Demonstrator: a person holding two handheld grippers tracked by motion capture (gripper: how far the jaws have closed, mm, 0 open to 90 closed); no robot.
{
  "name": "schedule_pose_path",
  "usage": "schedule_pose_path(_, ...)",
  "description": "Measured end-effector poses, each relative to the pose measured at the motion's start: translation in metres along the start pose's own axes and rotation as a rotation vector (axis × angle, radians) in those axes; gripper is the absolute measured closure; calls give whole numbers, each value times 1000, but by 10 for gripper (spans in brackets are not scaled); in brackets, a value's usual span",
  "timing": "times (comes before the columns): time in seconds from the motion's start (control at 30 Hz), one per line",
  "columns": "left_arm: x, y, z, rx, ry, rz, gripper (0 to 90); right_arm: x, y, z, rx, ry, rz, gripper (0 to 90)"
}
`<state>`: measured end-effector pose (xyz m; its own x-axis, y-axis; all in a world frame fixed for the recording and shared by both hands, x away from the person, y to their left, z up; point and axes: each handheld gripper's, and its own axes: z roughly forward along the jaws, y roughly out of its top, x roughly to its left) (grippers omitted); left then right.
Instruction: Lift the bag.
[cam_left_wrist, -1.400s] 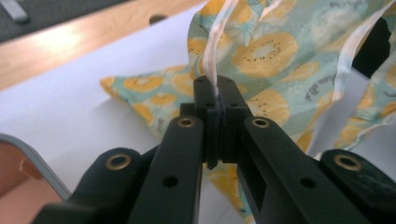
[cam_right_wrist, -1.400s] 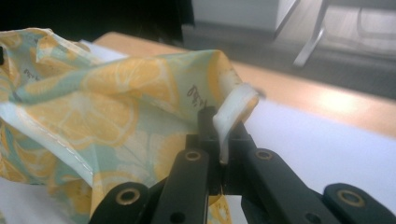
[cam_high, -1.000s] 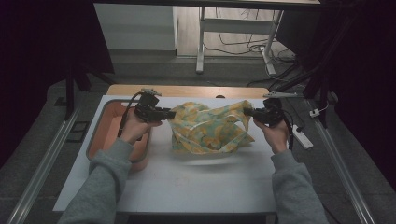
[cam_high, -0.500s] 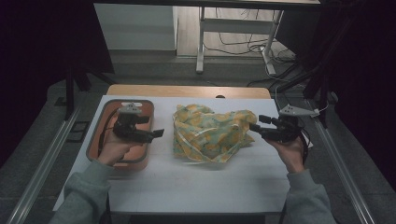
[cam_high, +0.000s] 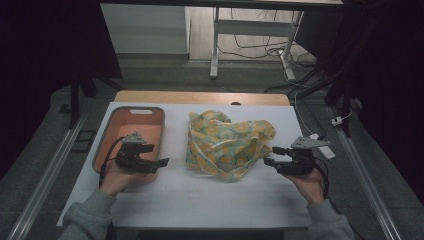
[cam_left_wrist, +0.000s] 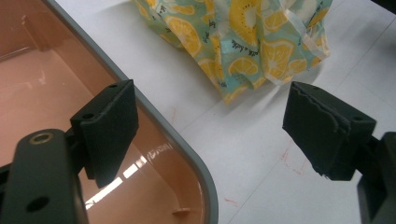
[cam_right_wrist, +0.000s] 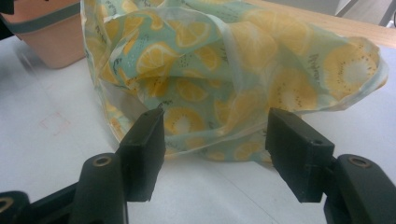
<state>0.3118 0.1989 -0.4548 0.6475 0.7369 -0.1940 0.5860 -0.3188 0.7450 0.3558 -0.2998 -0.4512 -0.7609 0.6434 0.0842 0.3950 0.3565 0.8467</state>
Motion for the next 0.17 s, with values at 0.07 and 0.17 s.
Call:
schedule_pose_path(0.07,0,0,0,-4,0,1,185,1,1,-1,-9,2,-8,381)
schedule_pose_path(0.17,0,1,0,-6,3,3,185,3,0,-1,-16,-1,-21,383)
